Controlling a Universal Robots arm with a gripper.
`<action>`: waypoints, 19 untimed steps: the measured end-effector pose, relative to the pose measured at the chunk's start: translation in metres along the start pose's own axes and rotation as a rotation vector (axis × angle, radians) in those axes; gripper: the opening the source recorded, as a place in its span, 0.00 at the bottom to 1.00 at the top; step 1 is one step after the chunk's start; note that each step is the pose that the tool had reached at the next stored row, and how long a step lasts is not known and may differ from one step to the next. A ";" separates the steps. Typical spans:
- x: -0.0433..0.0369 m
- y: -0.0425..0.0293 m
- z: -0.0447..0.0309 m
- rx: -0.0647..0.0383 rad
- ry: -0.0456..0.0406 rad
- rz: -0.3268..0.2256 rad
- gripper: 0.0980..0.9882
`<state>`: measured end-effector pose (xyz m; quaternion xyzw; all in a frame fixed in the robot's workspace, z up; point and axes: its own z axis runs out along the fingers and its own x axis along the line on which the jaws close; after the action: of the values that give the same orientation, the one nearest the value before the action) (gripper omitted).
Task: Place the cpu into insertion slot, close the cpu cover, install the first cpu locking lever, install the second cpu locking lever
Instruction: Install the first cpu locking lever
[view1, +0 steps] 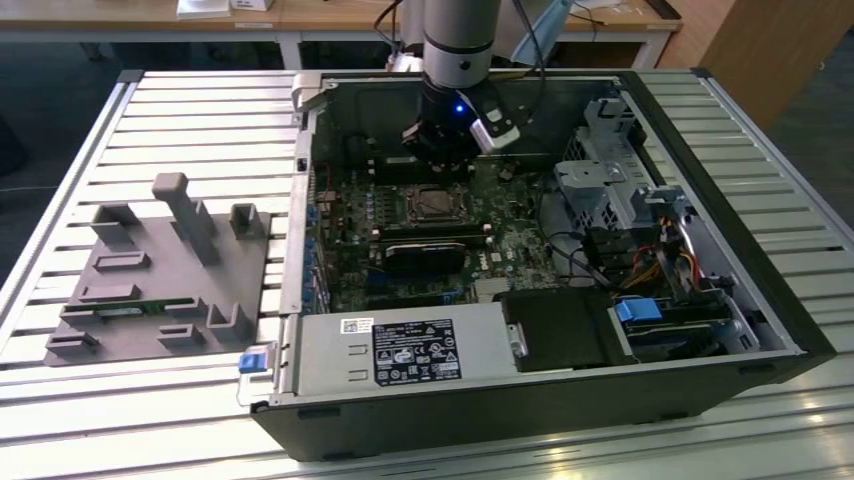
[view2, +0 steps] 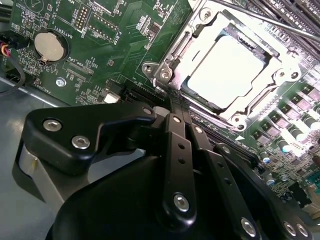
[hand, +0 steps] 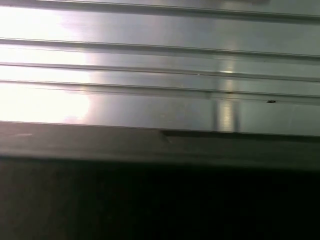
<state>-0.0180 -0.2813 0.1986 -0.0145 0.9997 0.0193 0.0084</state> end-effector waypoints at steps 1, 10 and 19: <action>0.0000 0.0000 0.0004 0.000 0.0000 0.000 0.01; -0.0002 0.0003 0.0009 0.002 0.0002 0.000 0.01; -0.0003 0.0004 -0.0036 0.002 0.0003 0.000 0.01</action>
<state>-0.0178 -0.2810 0.2022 -0.0144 0.9997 0.0184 0.0083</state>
